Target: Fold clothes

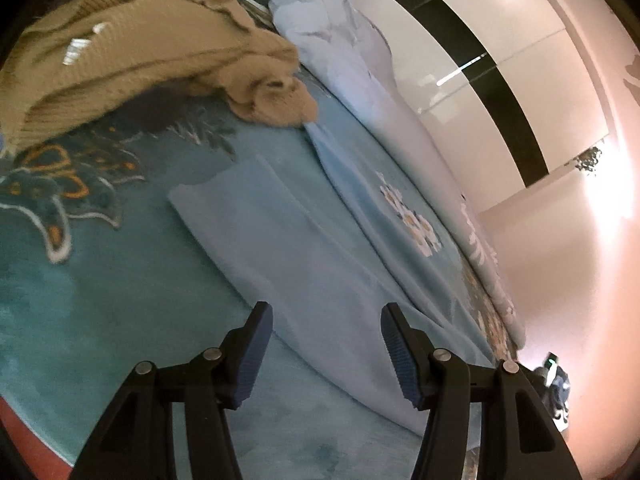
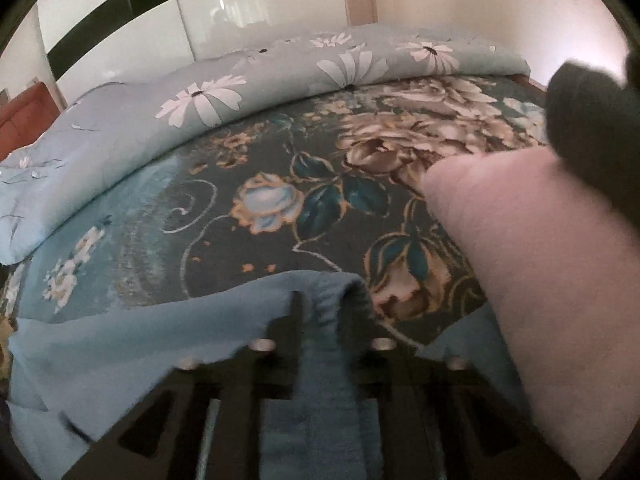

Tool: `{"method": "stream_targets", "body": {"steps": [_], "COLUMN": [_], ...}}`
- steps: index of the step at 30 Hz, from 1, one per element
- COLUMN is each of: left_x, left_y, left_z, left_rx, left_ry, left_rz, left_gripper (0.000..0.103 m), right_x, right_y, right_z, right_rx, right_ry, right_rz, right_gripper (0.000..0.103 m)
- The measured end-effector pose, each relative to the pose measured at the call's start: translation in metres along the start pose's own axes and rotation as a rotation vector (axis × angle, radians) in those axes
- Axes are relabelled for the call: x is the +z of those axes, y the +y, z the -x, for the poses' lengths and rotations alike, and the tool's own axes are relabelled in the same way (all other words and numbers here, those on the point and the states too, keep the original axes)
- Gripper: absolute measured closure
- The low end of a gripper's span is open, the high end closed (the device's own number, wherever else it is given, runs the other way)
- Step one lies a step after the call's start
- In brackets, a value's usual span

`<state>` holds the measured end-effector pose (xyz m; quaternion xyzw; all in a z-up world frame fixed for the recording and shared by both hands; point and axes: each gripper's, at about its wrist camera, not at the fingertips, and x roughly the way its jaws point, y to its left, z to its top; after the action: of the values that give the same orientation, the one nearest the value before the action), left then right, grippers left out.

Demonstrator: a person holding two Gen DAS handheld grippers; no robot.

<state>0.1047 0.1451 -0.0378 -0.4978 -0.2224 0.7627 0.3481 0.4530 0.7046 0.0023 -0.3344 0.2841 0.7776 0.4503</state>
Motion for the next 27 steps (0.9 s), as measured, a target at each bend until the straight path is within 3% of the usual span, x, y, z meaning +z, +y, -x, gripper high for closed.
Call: {"method": "stream_targets", "body": {"steps": [1, 3, 9, 12, 15, 22, 27], "left_x": [0.000, 0.001, 0.007, 0.011, 0.012, 0.012, 0.016], "left_y": [0.002, 0.009, 0.028, 0.036, 0.041, 0.038, 0.041], "left_z": [0.002, 0.006, 0.005, -0.005, -0.012, -0.015, -0.013], "left_rx": [0.008, 0.025, 0.090, 0.095, 0.073, 0.037, 0.015], "left_ry": [-0.009, -0.024, -0.044, -0.040, -0.047, -0.048, -0.064], "left_rz": [0.004, 0.016, 0.048, 0.072, 0.072, 0.043, 0.059], "left_gripper": [0.040, 0.038, 0.038, 0.038, 0.038, 0.025, 0.024], "right_x": [-0.002, -0.003, -0.034, -0.061, -0.092, -0.155, -0.163], "right_y": [0.002, 0.006, 0.016, 0.017, 0.008, -0.050, -0.064], "right_z": [0.010, 0.023, 0.083, 0.117, 0.135, 0.128, 0.101], "right_rx": [0.013, 0.029, 0.133, 0.207, 0.255, 0.342, 0.421], "right_ry": [-0.021, -0.050, -0.120, -0.161, -0.135, 0.034, 0.088], "right_rz": [0.003, 0.017, 0.059, 0.122, 0.159, -0.081, -0.254], "right_gripper": [0.053, 0.048, 0.047, 0.046, 0.046, 0.046, 0.046]}}
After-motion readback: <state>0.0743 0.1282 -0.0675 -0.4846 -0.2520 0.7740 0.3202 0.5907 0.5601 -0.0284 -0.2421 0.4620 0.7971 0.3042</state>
